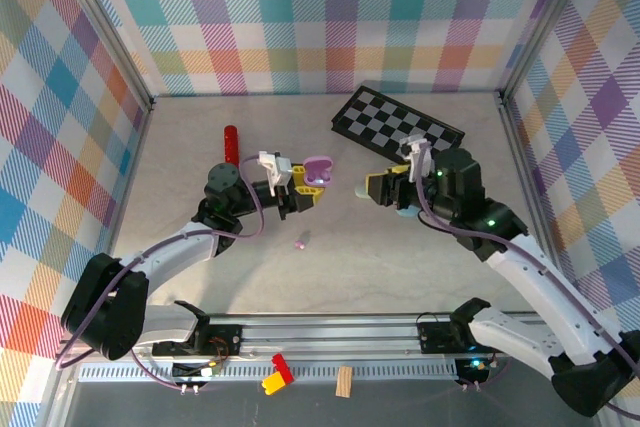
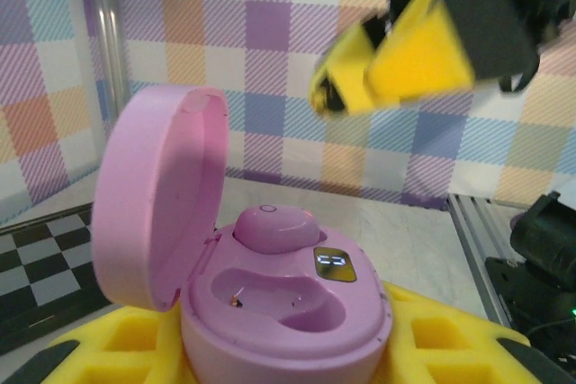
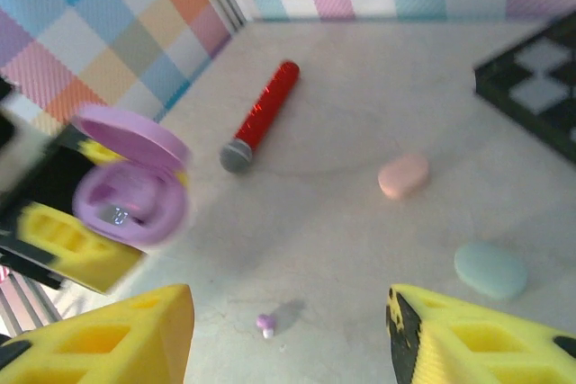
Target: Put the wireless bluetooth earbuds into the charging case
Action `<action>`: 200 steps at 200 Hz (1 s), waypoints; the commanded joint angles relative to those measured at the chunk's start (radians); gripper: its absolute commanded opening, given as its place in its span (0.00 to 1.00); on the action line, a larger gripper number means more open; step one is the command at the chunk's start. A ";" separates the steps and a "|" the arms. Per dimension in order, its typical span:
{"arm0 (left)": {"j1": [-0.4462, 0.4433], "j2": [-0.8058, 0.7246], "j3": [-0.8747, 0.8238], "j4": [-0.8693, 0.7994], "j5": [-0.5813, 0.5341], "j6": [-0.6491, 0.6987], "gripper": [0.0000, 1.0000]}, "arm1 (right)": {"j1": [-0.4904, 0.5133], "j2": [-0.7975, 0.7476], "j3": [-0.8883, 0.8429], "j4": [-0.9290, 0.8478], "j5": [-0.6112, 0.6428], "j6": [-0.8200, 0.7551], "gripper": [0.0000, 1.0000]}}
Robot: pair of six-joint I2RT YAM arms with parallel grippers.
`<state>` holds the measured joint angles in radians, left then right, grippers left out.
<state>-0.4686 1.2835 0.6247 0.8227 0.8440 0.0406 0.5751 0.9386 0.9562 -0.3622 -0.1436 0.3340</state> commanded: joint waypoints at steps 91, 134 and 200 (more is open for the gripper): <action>0.211 0.013 -0.011 0.341 0.044 -0.223 0.37 | 0.126 0.520 -0.129 0.355 -0.249 0.257 0.59; 0.222 -0.038 -0.011 0.274 0.041 -0.198 0.37 | 0.143 0.756 -0.013 0.386 -0.339 0.209 0.59; 0.222 -0.082 -0.006 0.240 0.051 -0.203 0.37 | 0.176 1.025 0.241 0.218 -0.478 -0.034 0.58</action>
<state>-0.2592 1.2388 0.5991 1.0599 0.8661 -0.1581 0.7265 1.9053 1.1133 -0.0463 -0.5411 0.4358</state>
